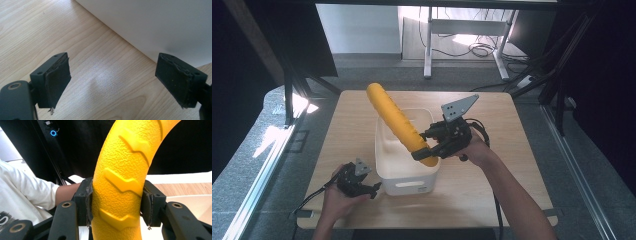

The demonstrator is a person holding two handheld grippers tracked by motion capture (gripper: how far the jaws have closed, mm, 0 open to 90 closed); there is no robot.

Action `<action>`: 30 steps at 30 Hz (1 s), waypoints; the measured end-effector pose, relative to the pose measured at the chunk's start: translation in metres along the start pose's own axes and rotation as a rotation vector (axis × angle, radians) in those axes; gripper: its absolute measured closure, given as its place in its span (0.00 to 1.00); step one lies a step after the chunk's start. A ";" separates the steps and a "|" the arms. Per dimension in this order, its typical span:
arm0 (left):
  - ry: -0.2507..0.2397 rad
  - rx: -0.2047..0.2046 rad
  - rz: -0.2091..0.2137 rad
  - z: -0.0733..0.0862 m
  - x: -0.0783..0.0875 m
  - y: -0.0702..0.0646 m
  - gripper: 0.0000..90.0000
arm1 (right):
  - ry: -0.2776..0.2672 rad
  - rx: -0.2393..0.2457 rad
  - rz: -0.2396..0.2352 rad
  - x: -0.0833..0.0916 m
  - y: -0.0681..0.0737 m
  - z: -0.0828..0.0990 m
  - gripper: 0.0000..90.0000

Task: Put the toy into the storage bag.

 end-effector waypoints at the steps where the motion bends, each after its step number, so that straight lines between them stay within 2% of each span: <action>1: 0.000 0.002 -0.002 0.000 0.000 0.000 0.14 | 0.002 -0.001 0.001 0.000 0.000 0.001 0.56; 11: 0.000 0.001 -0.005 0.000 -0.001 0.000 0.14 | 0.019 -0.020 0.002 -0.004 -0.005 0.010 0.56; 18: 0.003 -0.002 -0.004 0.000 -0.001 0.000 0.14 | 0.012 -0.027 -0.004 -0.005 -0.007 0.015 0.56; 30: 0.006 -0.002 -0.001 0.000 -0.001 -0.001 0.14 | 0.081 -0.044 0.011 -0.010 -0.010 0.031 0.54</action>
Point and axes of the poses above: each handheld gripper's, and its own axes: x roughly backward along the jaws, z roughly out of its underside, y roughly to its left, the point moved 1 cm from there along -x, roughly forward along the jaws, and after that the axes turned 15 degrees about x, right-handed, at the moved point
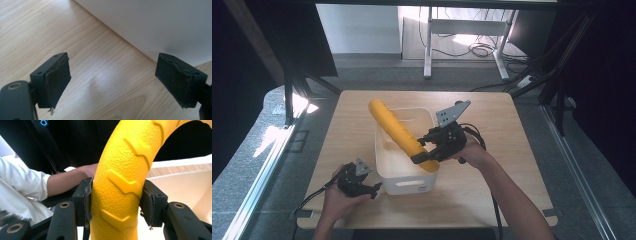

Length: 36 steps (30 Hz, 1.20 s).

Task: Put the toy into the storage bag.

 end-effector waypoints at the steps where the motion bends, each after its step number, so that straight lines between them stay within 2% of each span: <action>1: 0.001 -0.001 -0.001 0.000 0.000 0.000 0.14 | 0.000 -0.007 0.000 0.000 -0.001 0.002 0.54; 9: 0.004 -0.004 0.001 0.000 -0.001 0.000 0.14 | 0.026 -0.028 -0.002 0.002 -0.006 0.014 0.53; 16: 0.005 -0.004 0.002 0.000 -0.002 0.000 0.14 | 0.023 -0.006 0.032 0.003 -0.004 0.018 0.50; 20: 0.002 -0.003 0.001 0.000 -0.001 0.000 0.14 | 0.002 0.008 0.097 0.007 0.000 0.015 0.42; 26: -0.001 -0.002 0.001 0.000 0.000 0.000 0.14 | -0.047 0.032 0.211 0.024 0.011 0.018 0.40; 31: -0.004 0.001 0.001 0.000 0.000 0.001 0.14 | -0.072 0.023 0.283 0.044 0.019 0.028 0.40; 36: -0.004 0.001 0.000 0.000 0.000 0.000 0.14 | -0.073 -0.004 0.391 0.068 0.028 0.048 0.40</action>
Point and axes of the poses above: each handheld gripper's, and its own axes: x roughly backward along the jaws, z roughly out of its underside, y roughly to its left, the point moved 1 cm from there along -x, roughly forward along the jaws, and after that the axes turned 15 degrees about x, right-handed, at the moved point
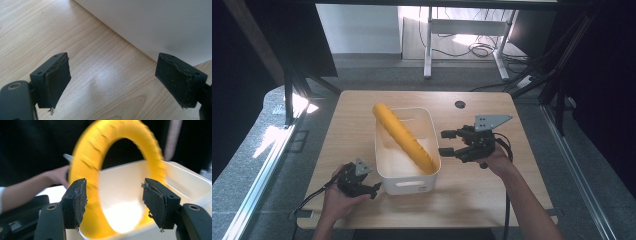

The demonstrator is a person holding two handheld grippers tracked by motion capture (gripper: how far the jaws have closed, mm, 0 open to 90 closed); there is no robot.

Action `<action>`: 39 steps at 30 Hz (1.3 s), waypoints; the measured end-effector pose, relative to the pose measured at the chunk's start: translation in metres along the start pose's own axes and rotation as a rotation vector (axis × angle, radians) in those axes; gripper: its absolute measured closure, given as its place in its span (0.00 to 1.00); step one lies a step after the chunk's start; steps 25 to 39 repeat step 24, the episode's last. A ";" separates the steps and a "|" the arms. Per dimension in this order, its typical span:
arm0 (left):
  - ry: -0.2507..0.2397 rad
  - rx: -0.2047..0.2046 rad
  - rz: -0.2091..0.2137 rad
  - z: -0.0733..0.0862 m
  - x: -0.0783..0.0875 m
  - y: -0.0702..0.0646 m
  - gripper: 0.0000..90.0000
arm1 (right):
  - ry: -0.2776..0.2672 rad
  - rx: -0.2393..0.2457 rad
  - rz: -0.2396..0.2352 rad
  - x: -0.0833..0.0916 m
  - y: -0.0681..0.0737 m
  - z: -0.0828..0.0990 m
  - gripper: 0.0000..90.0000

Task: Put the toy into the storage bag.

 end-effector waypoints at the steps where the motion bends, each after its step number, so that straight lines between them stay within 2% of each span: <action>1: 0.001 0.000 0.000 0.000 0.000 0.000 0.14 | 0.007 -0.004 0.026 0.005 0.000 0.005 0.40; 6: -0.001 0.002 -0.004 0.000 0.000 0.000 0.14 | 0.047 -0.033 0.150 0.028 0.001 0.036 0.41; 12: -0.003 0.007 -0.005 0.000 0.001 0.000 0.14 | 0.079 -0.083 0.228 0.042 0.002 0.071 0.41; 15: -0.005 0.006 -0.005 0.000 0.000 0.000 0.14 | 0.120 -0.100 0.246 0.044 0.002 0.082 0.41; 20: -0.005 0.004 -0.005 0.000 0.000 0.000 0.14 | 0.148 -0.094 0.250 0.040 0.002 0.088 0.41; 24: -0.008 0.004 -0.003 0.000 0.000 0.001 0.14 | 0.142 -0.093 0.270 0.037 0.003 0.088 0.39; 39: -0.008 0.004 -0.003 0.000 0.000 0.001 0.14 | 0.142 -0.093 0.270 0.037 0.003 0.088 0.39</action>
Point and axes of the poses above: each handheld gripper's, and its own axes: x roughly backward along the jaws, z roughly out of its underside, y roughly to its left, the point moved 1 cm from there along -x, roughly forward along the jaws, and after that the axes turned 15 degrees about x, right-handed, at the moved point
